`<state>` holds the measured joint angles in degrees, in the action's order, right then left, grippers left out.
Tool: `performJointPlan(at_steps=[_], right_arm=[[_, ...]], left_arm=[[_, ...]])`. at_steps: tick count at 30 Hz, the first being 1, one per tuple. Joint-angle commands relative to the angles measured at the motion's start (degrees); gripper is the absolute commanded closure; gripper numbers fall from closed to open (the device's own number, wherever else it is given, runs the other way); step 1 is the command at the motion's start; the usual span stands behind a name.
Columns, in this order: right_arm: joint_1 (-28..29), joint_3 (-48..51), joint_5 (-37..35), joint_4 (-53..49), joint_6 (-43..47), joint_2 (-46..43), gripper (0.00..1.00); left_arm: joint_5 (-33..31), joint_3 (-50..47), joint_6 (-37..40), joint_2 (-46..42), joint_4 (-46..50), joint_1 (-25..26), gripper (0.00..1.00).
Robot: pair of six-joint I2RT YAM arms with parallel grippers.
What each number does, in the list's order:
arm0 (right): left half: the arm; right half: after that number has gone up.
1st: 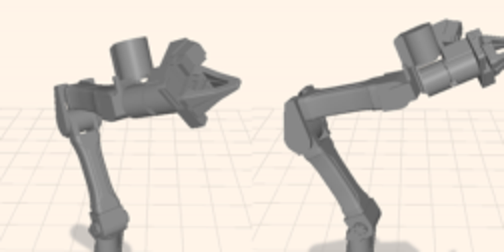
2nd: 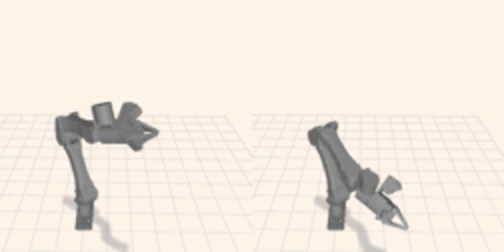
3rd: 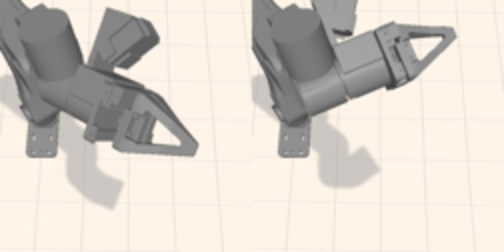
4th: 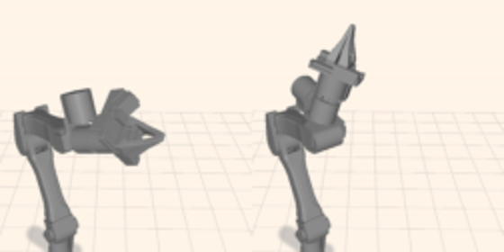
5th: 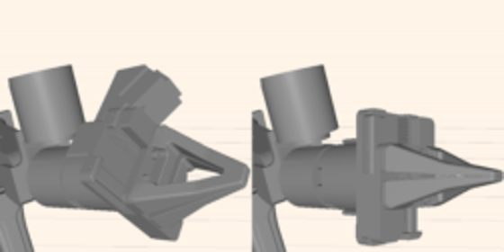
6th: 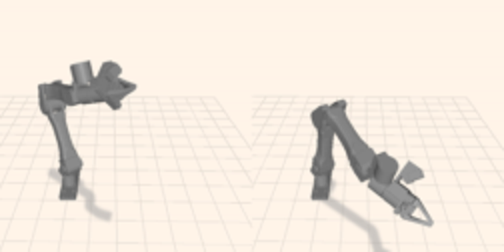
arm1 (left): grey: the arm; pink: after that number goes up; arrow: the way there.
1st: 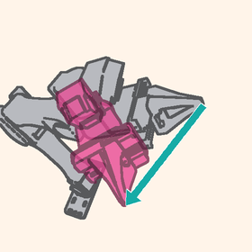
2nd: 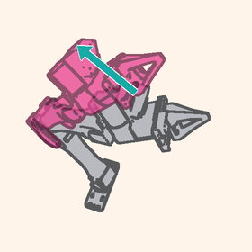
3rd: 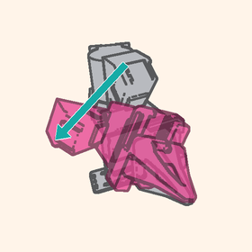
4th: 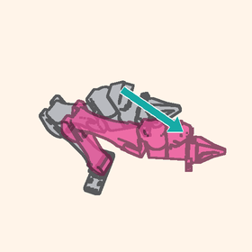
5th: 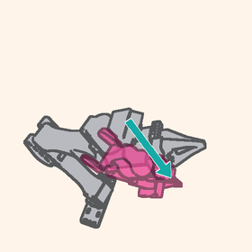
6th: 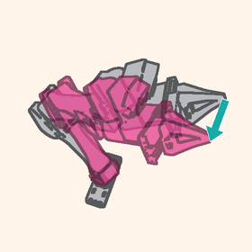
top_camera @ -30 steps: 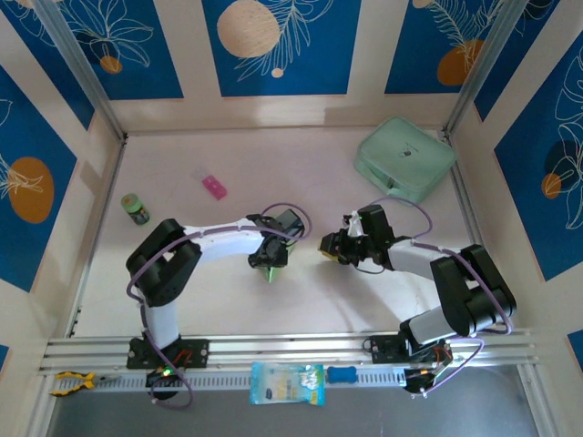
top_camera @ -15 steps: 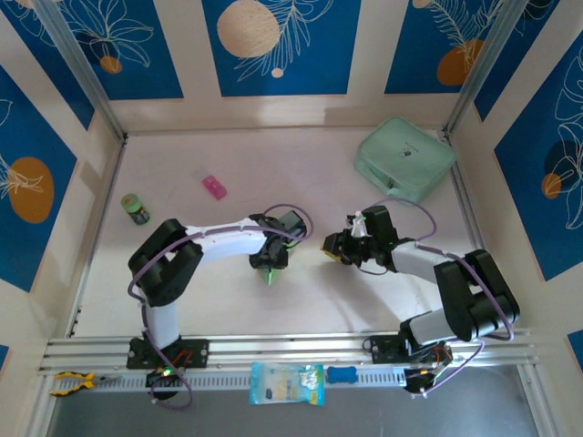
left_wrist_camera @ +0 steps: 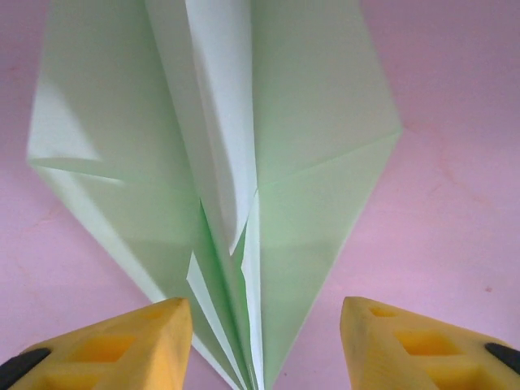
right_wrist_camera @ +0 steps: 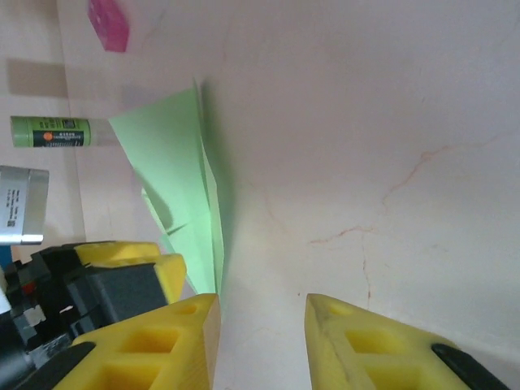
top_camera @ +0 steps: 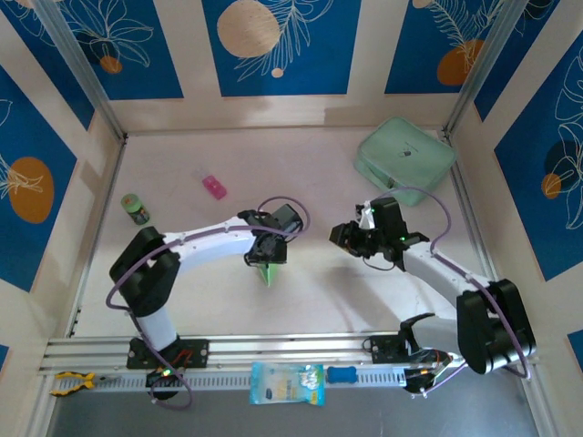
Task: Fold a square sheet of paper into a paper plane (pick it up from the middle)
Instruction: Move the paper plane to the center of the table.
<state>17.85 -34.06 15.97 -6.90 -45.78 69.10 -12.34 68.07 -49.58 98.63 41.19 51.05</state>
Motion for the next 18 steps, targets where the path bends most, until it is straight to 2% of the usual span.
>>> performJointPlan(at_steps=[1, 6, 8, 12, 16, 18], right_arm=[[-0.68, -2.46, -6.03, -7.32, 3.16, -3.47, 0.65], [-0.88, -5.88, -17.69, -13.51, 7.45, -9.11, 0.54], [-1.01, -7.63, -24.98, -16.11, 9.41, -10.76, 0.47], [-1.38, -7.47, -36.78, -13.83, 16.92, -11.68, 0.42], [-1.88, -4.07, -47.84, -6.95, 26.56, -11.41, 0.41], [-2.6, -1.31, -51.61, -1.48, 29.53, -11.03, 0.37]], left_arm=[[-2.65, -1.5, 0.63, -4.38, 0.82, 0.33, 0.47], [-6.59, -5.37, 4.44, -11.67, -2.42, -1.05, 0.44], [-9.43, -7.31, 6.17, -15.02, -3.3, -2.34, 0.4], [-12.37, -11.56, 10.12, -21.13, -5.78, -7.01, 0.35], [-14.43, -15.97, 14.41, -26.25, -8.81, -13.59, 0.18], [-16.03, -17.19, 16.33, -27.76, -9.37, -17.0, 0.09]])
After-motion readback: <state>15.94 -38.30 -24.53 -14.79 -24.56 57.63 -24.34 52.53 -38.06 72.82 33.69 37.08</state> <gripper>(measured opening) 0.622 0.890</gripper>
